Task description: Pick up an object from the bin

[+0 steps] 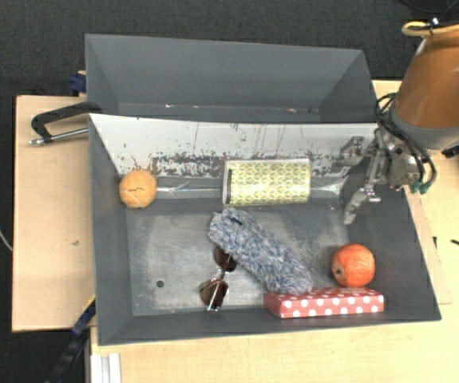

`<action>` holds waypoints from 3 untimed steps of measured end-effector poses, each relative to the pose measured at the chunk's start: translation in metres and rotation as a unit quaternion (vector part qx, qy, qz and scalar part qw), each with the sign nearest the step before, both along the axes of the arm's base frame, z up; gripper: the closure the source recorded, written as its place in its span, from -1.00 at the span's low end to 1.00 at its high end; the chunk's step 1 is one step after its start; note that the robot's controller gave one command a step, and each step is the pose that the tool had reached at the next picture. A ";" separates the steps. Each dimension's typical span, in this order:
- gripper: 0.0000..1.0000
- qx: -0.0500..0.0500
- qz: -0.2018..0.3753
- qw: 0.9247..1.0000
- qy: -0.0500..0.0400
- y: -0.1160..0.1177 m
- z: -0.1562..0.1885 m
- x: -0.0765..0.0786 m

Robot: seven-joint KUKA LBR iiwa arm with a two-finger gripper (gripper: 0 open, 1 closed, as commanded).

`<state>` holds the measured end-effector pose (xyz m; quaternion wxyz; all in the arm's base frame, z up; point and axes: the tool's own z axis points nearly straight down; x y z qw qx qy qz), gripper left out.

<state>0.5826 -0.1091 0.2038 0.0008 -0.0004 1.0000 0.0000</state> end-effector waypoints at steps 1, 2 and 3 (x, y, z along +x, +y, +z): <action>-1.00 0.000 0.068 0.998 -0.001 0.033 -0.057 -0.001; -1.00 0.001 0.008 1.000 0.001 0.075 -0.074 -0.012; -1.00 0.000 0.065 0.998 -0.004 0.112 -0.078 -0.024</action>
Offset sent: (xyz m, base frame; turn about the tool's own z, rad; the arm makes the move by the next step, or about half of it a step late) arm -0.0181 0.0985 -0.0784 0.0714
